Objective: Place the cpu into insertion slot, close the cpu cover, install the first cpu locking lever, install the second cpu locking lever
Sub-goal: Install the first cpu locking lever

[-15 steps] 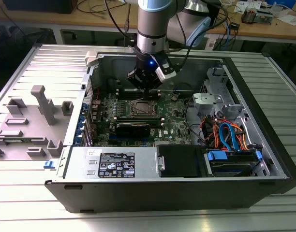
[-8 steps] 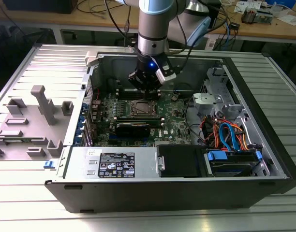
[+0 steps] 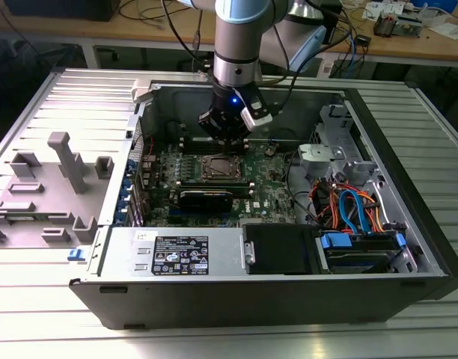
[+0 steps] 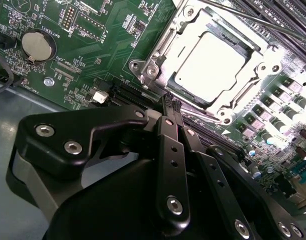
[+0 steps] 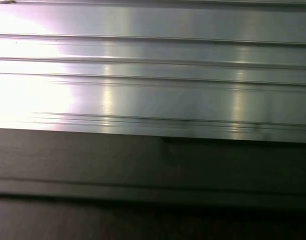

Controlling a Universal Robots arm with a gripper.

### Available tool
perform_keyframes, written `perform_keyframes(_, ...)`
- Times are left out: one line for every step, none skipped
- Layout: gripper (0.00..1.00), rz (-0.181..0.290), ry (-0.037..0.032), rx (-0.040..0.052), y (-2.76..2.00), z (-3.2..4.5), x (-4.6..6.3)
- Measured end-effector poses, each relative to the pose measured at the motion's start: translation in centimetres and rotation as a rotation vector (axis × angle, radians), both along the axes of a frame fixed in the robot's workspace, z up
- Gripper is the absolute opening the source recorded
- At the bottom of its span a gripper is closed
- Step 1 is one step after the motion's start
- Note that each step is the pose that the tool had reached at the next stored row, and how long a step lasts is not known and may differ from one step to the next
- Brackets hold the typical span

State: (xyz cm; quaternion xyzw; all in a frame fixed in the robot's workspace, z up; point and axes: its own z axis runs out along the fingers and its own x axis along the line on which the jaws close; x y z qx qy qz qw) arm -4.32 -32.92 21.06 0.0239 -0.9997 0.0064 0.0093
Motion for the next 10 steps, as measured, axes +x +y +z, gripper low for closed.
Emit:
perform_keyframes(0.11, 0.0, -0.0001, -0.0001, 0.0, 0.0, 0.0)
perform_keyframes(0.11, 0.0, -0.0001, 0.0, 0.0, -0.02, 0.0)
perform_keyframes(0.11, 0.0, -0.0001, 0.0, 0.0, -0.03, 0.0)
perform_keyframes(0.11, 0.0, -0.0002, 0.0003, 0.01, -0.07, 0.01)
perform_keyframes(0.11, 0.0, -0.0002, 0.0002, 0.01, -0.11, 0.01)
perform_keyframes(0.11, 0.0, -0.0002, 0.0002, 0.01, -0.15, 0.01)
perform_keyframes(0.11, 0.0, -0.0001, 0.0001, 0.0, -0.18, 0.0)
perform_keyframes(0.11, 0.0, 0.0, 0.0, 0.0, -0.21, 0.0)
perform_keyframes(0.11, 0.0, -0.0001, 0.0, 0.0, -0.25, 0.0)
perform_keyframes(0.11, 0.0, 0.0, 0.0, 0.0, -0.27, 0.0)
